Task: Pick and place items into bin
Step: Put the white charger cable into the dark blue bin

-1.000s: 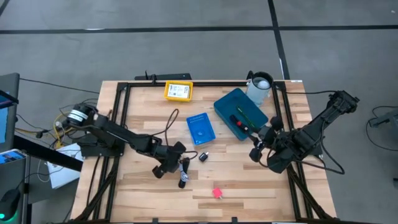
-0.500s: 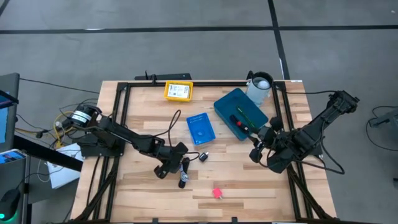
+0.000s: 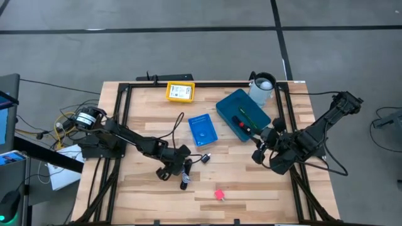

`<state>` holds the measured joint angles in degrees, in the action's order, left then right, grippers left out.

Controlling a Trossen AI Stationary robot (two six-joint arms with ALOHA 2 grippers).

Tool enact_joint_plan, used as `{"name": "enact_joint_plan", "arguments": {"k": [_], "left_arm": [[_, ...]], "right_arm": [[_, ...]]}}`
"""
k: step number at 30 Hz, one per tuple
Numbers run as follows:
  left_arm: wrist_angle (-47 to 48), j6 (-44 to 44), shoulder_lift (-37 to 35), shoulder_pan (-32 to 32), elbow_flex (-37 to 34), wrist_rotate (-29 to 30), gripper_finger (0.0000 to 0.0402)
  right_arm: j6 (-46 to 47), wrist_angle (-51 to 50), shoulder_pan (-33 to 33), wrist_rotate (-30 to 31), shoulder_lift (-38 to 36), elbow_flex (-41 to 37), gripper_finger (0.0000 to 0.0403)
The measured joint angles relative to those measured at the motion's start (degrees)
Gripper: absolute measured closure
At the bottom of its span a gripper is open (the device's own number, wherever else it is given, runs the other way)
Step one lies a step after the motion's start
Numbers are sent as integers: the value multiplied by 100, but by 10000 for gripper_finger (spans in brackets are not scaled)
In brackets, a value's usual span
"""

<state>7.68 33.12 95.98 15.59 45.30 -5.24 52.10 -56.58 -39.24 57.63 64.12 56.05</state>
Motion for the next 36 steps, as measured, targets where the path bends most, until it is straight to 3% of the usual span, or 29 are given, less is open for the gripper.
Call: {"name": "enact_joint_plan", "arguments": {"k": [12, 18, 24, 29, 32, 36], "left_arm": [[-52, -104, -50, 22, 0, 23, 388], [-24, -219, -365, 146, -9, 441, 380], [-47, 199, -1126, 313, -9, 1445, 394], [-150, 767, -1631, 21, 210, 2235, 388], [-138, 914, -1659, -352, 659, 2263, 387], [-51, 1117, -1538, -997, 1397, 1872, 387]], "right_arm": [[2, 5, 0, -55, 0, 2, 310], [0, 2, 0, -55, 0, 2, 310], [-2, -10, 0, -55, -4, 2, 310], [-5, -24, 0, -55, -4, 2, 310], [-11, -39, 0, -55, -4, 2, 310], [-22, -39, 0, -55, -4, 2, 310]]}}
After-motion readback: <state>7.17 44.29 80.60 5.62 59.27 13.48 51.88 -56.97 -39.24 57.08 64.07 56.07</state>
